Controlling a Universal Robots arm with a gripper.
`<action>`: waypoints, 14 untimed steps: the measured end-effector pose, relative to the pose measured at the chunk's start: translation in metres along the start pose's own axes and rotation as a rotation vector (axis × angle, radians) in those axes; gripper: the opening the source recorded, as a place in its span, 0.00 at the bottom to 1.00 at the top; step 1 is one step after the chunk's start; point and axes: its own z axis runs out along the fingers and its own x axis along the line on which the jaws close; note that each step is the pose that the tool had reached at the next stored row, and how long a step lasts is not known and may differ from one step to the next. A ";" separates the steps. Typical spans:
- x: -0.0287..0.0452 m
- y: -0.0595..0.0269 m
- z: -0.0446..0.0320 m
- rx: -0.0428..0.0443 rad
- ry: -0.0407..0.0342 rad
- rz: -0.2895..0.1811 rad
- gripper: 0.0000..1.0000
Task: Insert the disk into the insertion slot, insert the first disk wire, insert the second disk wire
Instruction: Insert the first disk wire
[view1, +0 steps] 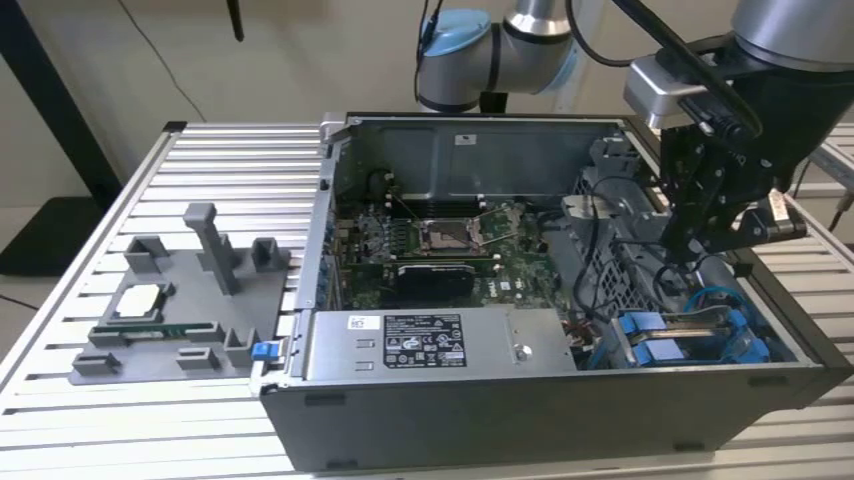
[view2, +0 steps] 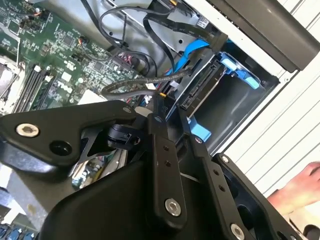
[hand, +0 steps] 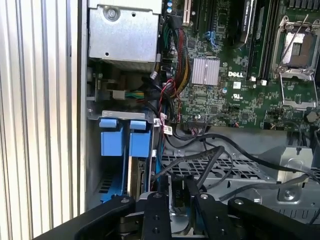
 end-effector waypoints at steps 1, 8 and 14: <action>0.0001 0.0001 0.0008 0.0004 0.0001 0.000 1.00; 0.0001 0.0002 0.0020 0.0018 0.0001 0.000 0.00; 0.0001 0.0002 0.0020 0.0018 0.0002 0.000 0.00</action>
